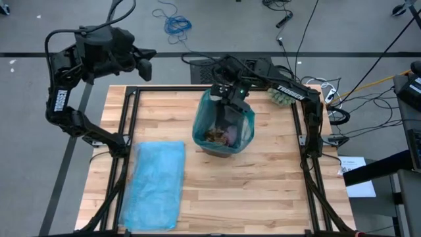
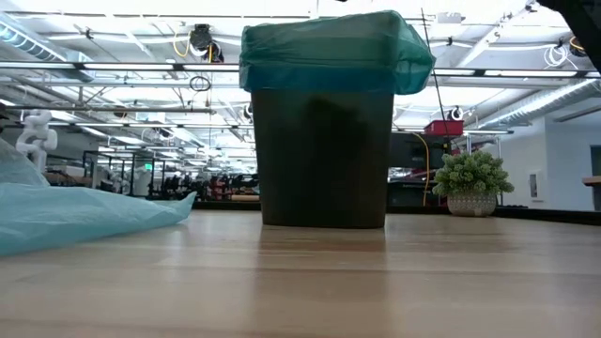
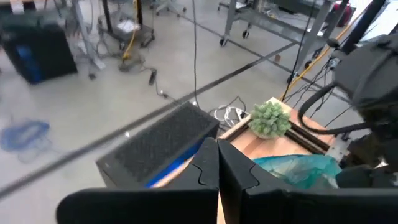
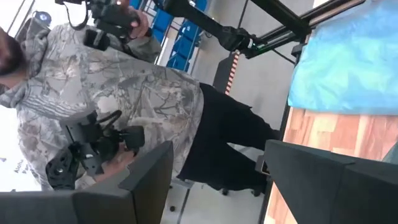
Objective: Place trash/remove bag and relplace
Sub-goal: Remove the trash bag from the trash bin
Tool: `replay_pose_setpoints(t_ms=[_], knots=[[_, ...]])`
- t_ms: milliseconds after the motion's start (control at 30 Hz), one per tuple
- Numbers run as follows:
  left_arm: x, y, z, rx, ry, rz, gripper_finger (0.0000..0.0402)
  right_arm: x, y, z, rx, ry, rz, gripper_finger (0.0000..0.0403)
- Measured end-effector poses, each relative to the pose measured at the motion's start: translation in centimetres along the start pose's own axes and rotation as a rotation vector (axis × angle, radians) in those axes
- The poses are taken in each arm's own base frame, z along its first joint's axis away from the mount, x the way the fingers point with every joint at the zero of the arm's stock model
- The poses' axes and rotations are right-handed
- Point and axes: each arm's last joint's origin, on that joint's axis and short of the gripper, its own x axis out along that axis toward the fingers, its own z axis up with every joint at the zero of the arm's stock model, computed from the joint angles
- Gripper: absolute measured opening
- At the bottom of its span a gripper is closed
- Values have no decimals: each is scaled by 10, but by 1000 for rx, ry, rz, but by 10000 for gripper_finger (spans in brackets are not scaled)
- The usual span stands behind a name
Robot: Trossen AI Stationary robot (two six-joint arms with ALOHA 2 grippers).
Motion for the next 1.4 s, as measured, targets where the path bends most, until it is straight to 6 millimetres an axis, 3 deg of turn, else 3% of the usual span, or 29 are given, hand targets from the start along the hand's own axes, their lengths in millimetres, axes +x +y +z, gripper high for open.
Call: replay_pose_setpoints(t_ms=[200,400,533,667,800,1000,1133,1267,1400], knots=[[22,1,-20,-27,192,115,0,-23,38,-12,-77,-59,-41,247],[49,-8,-28,-43,240,-44,0,-57,84,-40,-126,-171,-232,247],[61,-10,-35,-52,228,-96,0,-66,98,-63,-91,-178,-419,247],[76,-12,-50,-67,258,-181,0,-70,103,-80,-61,-136,-546,247],[85,-10,-64,-137,264,-274,0,-72,111,-87,-93,-131,-546,239],[89,-4,-85,-209,333,-341,0,-74,113,-88,-127,-131,-549,191],[81,1,-99,-253,403,-304,0,-73,110,-90,-132,-115,-543,154],[72,6,-109,-271,408,-270,0,-77,102,-112,-77,-95,-565,120],[72,9,-118,-289,415,-248,0,-81,80,-142,30,-80,-592,93]])
